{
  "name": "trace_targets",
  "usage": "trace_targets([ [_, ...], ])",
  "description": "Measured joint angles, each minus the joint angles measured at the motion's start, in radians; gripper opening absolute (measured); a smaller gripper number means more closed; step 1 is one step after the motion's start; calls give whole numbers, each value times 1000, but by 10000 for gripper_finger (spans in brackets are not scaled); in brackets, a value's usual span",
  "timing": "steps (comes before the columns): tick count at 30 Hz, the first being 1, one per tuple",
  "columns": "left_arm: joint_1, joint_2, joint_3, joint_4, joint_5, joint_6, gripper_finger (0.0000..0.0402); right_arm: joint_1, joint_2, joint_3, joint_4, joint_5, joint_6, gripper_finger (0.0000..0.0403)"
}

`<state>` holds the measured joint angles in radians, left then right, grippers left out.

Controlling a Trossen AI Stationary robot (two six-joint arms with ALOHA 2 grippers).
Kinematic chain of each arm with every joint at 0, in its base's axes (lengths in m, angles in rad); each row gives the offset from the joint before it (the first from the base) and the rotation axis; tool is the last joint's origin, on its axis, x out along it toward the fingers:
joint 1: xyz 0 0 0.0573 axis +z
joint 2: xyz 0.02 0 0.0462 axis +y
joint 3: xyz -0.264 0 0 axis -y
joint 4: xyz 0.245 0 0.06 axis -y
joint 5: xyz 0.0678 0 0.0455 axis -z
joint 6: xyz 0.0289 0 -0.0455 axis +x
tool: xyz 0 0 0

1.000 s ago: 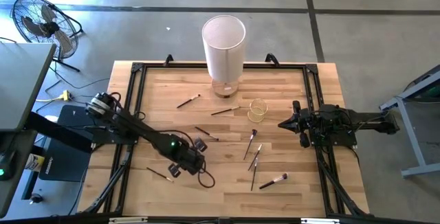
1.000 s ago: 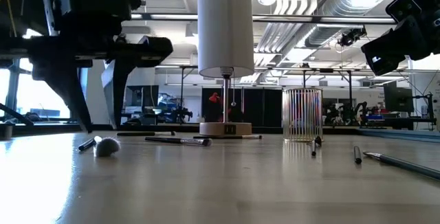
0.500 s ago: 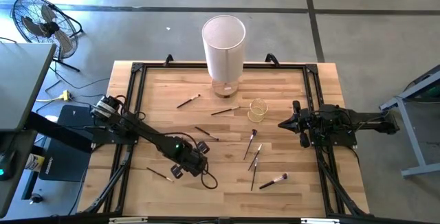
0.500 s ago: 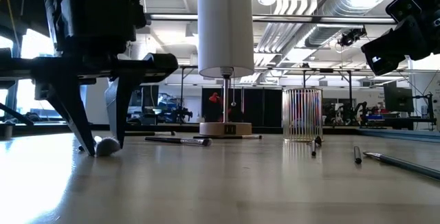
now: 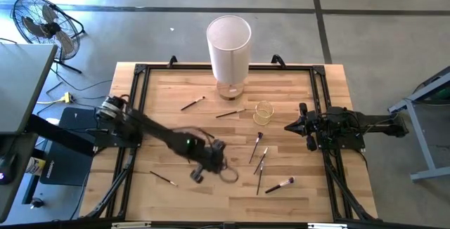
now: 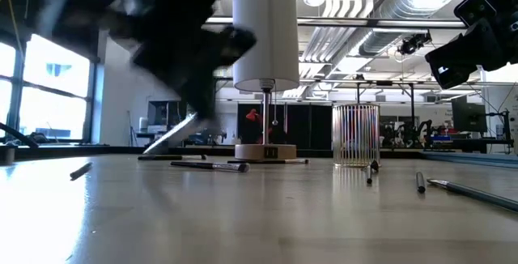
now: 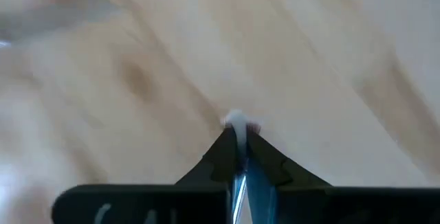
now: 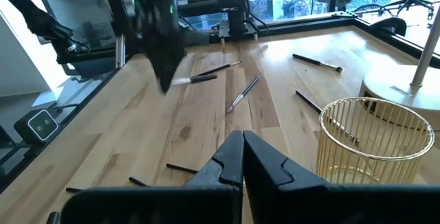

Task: Pick & Place Makeup Brushes
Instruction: Put the black blush brush into the makeup brush holder

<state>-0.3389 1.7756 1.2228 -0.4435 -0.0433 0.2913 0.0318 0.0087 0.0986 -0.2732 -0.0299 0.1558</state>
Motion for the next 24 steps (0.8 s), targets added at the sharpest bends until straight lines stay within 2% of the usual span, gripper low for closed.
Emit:
trace_targets([
  [3,74,-19,91,2,2,-35,5,0,4,0,1,0,0,0],
  [7,187,-30,205,-15,10,-158,4,0,11,0,1,0,0,0],
  [14,287,-34,360,133,11,-338,2,0,23,0,0,0,0,1],
  [20,271,-35,349,420,1,-424,2,0,24,1,-1,0,0,0],
  [24,231,-35,271,586,-118,-426,1,0,26,1,1,0,0,0],
])
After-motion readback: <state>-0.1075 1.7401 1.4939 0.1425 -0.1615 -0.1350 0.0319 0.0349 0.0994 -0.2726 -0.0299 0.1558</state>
